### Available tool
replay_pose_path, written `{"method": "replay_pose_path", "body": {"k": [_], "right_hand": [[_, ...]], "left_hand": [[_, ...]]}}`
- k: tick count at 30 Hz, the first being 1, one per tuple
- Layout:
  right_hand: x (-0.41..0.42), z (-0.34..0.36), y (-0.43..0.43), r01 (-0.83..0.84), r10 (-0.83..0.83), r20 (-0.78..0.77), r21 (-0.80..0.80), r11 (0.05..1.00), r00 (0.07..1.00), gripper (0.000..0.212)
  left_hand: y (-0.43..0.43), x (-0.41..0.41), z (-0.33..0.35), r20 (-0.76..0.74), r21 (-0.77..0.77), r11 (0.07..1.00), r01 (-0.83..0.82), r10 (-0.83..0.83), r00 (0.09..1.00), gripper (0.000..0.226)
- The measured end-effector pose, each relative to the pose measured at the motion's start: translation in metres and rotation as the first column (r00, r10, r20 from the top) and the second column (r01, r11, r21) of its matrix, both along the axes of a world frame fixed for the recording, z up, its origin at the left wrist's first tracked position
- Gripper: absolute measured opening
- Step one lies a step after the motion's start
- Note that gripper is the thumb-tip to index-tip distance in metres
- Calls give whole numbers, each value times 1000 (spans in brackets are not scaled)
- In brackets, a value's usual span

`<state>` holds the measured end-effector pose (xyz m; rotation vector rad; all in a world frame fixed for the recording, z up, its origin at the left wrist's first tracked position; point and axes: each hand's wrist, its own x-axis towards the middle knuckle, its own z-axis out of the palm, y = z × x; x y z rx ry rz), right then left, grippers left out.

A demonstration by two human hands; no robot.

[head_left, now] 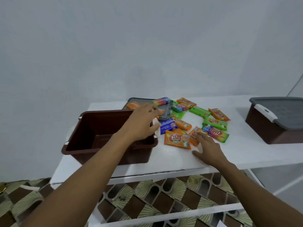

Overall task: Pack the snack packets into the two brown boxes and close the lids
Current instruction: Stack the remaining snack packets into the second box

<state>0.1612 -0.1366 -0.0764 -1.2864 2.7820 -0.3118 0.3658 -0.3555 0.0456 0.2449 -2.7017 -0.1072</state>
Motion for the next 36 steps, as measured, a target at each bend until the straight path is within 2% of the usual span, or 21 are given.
{"method": "replay_pose_path", "body": {"k": [2, 4, 8, 13, 15, 20, 26, 29, 31, 33, 36], "right_hand": [[-19, -1, 11, -19, 19, -1, 23, 1000, 1000, 82], [-39, 3, 16, -74, 75, -16, 60, 995, 997, 82], [-64, 15, 11, -181, 188, -56, 112, 977, 981, 78], [-88, 23, -5, -333, 357, -58, 250, 909, 932, 85], [-96, 23, -8, -368, 392, -31, 283, 886, 919, 84], [-106, 15, -11, -406, 419, 24, 306, 861, 908, 74], [-115, 18, -27, -461, 464, 70, 312, 831, 883, 63], [-113, 27, -35, -474, 509, -6, 357, 805, 861, 62], [-109, 36, -38, -486, 547, -29, 424, 765, 837, 69], [-104, 52, -42, -494, 531, 47, 446, 747, 846, 70], [-92, 88, -53, -512, 478, 190, 409, 756, 858, 52]], "left_hand": [[24, -29, -2, 57, -77, 995, 57, -52, 997, 45], [47, -59, -7, 175, -150, 985, 83, -57, 983, 46], [79, -104, -31, 436, -249, 968, 28, 86, 896, 52], [85, -123, -68, 591, -252, 966, -57, 200, 781, 62], [84, -128, -77, 598, -262, 963, -69, 218, 771, 65], [87, -131, -77, 580, -176, 980, -88, 176, 796, 67], [83, -129, -24, 415, -190, 980, -63, 138, 899, 65], [68, -116, 11, 344, -151, 982, -112, 158, 925, 76], [53, -99, 30, 338, -122, 979, -163, 196, 920, 85], [33, -74, 43, 346, -90, 972, -218, 236, 908, 84], [-3, -31, 49, 460, -19, 940, -340, 310, 832, 79]]}}
